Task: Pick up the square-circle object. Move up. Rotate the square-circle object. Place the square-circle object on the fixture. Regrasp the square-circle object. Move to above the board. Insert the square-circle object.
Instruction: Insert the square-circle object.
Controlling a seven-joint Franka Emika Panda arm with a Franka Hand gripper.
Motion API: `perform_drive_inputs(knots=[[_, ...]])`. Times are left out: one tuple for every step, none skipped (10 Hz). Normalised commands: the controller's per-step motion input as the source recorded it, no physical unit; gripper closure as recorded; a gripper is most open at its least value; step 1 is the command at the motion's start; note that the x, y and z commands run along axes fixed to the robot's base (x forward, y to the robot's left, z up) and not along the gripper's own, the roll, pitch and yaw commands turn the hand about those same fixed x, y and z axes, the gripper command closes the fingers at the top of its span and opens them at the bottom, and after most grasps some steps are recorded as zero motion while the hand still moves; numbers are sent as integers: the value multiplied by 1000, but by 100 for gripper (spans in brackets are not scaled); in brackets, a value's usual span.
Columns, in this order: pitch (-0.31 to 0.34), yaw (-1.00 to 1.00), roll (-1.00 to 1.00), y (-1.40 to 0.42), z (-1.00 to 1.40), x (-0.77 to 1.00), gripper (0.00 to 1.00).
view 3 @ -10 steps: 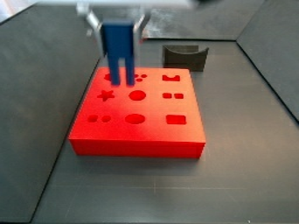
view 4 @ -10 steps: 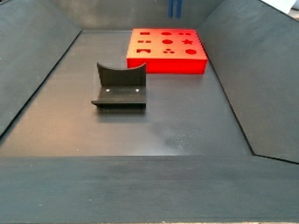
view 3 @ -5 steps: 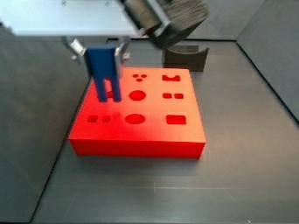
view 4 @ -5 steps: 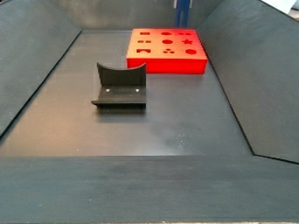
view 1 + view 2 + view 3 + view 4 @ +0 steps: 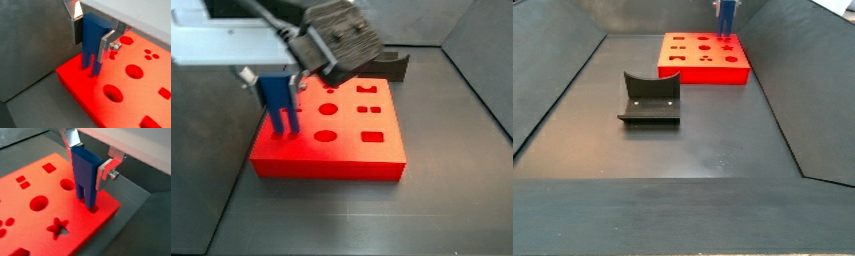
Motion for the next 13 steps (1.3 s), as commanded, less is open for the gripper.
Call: perform_drive_inputs(knots=[[-121,111,13,-117,-200,-189,100],[-107,51,0,0,-163,-163,100],[-21,43,0,0,-154,0,100],[0,0,0,0,-140,0,100],[0,0,0,0,-151,111,100],[24,-43,0,0,-189,349,100],[14,-43,1,0,-220,260,100],[10,-83,31,0,-249,209,100],[1,-157,26,-31,-331,251,100],[0,-111,16,-66,-497,140,100],[-97,-51,51,-134,-697,0,100],[-106,-9,86,-154,-669,0,100],[-171,0,104,-154,-566,-86,100]])
